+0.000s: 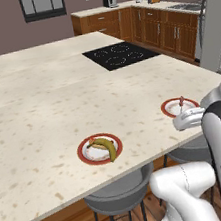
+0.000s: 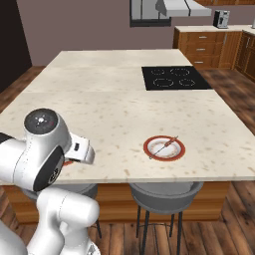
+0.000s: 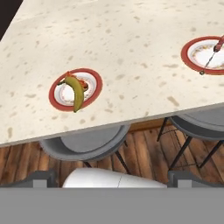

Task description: Pick up the peach and banana from the fridge and place one fruit on each plate on the dining counter.

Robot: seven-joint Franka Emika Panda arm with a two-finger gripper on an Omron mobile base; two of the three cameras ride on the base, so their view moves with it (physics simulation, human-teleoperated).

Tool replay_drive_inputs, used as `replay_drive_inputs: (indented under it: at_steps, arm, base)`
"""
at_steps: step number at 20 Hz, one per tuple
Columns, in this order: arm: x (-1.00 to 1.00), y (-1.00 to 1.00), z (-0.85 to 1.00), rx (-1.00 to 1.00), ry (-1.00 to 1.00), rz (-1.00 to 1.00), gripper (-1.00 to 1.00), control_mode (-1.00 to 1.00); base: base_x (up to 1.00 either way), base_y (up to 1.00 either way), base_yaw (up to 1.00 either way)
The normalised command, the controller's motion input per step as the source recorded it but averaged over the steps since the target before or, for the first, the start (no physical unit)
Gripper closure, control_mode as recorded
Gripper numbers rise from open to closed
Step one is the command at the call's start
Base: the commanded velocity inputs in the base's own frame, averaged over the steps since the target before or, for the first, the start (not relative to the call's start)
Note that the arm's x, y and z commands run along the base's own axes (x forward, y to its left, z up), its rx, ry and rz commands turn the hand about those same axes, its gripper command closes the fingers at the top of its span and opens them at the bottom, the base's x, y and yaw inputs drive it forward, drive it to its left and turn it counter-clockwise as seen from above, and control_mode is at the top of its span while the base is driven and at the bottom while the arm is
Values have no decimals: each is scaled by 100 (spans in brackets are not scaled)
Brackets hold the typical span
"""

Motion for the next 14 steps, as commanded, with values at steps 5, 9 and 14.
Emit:
replay_drive_inputs:
  at_steps: [5,9,14]
  arm:
    - [-2,9,0,-4,1,1,-100,-100]
    - [-46,14,0,-9,-12,0,-100,-100]
    - [-22,0,0,-1,-4,-2,-100,100]
  base:
    - [0,0,0]
    - [0,0,0]
    - [-27,-17,-17]
